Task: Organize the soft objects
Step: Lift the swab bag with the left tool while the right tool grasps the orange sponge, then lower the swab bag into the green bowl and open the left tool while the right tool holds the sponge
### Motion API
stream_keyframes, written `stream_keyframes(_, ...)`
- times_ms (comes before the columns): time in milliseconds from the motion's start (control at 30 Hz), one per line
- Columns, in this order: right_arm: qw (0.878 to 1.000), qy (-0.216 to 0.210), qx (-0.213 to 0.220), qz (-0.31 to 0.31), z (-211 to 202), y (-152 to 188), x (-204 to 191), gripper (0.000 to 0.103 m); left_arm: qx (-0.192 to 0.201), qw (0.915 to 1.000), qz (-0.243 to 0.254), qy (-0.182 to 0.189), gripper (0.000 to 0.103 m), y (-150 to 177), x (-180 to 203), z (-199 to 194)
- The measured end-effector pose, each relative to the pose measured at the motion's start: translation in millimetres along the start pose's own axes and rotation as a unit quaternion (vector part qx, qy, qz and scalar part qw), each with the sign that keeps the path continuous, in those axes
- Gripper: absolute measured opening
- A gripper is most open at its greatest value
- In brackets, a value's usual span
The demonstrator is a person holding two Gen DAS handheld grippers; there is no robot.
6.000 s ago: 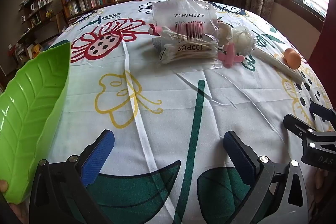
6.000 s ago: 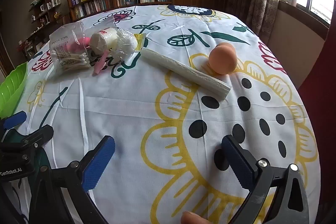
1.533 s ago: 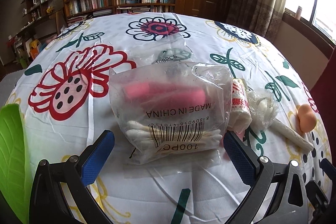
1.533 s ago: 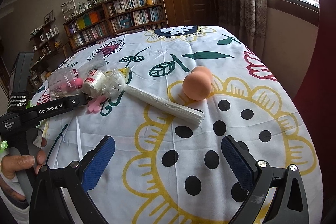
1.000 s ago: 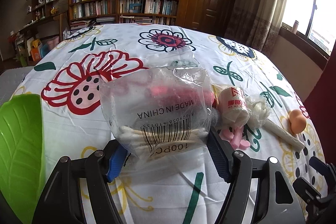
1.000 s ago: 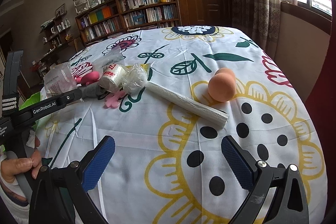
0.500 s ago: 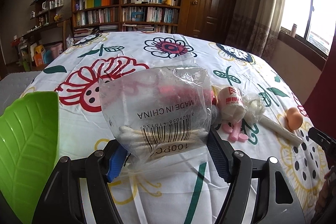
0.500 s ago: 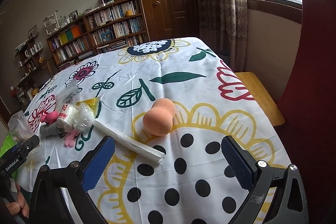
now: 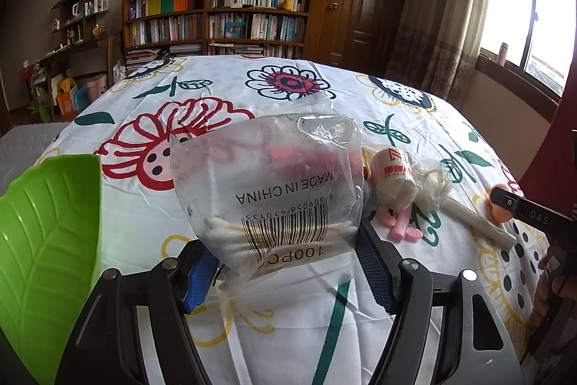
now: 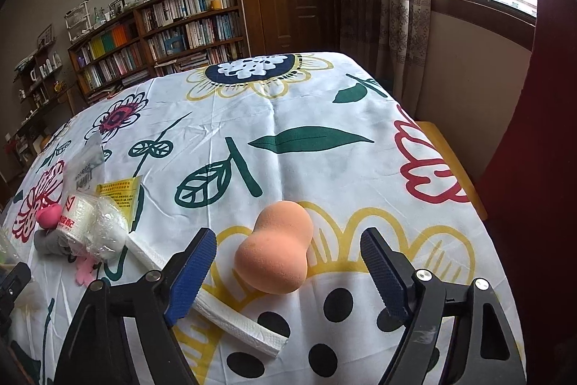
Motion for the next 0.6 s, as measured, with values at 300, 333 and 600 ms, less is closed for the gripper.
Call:
stream_keyframes(300,0.999,-0.025,-0.007,0.019,-1,4,1,0.047,0.000,1.0000,0.000,0.000,0.072,-1,-1,0)
stream_keyframes(333,0.999,-0.026,-0.006,0.019,-2,5,1,0.047,0.001,1.0000,0.000,0.000,0.072,-1,-1,0)
stream_keyframes(600,0.998,-0.051,0.017,0.025,-23,3,-8,0.042,0.003,1.0000,-0.001,-0.001,0.072,1,0,-1)
Point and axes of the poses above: each gripper's, at about its wrist camera, not at the fingertips, and z roughly the way its jaws point, x to its right, y to its underside, the point moved 8 cm from there along z, roughly the way its jaws point, and after that the axes turned 3 degrees about x, right-handed, at the moved point
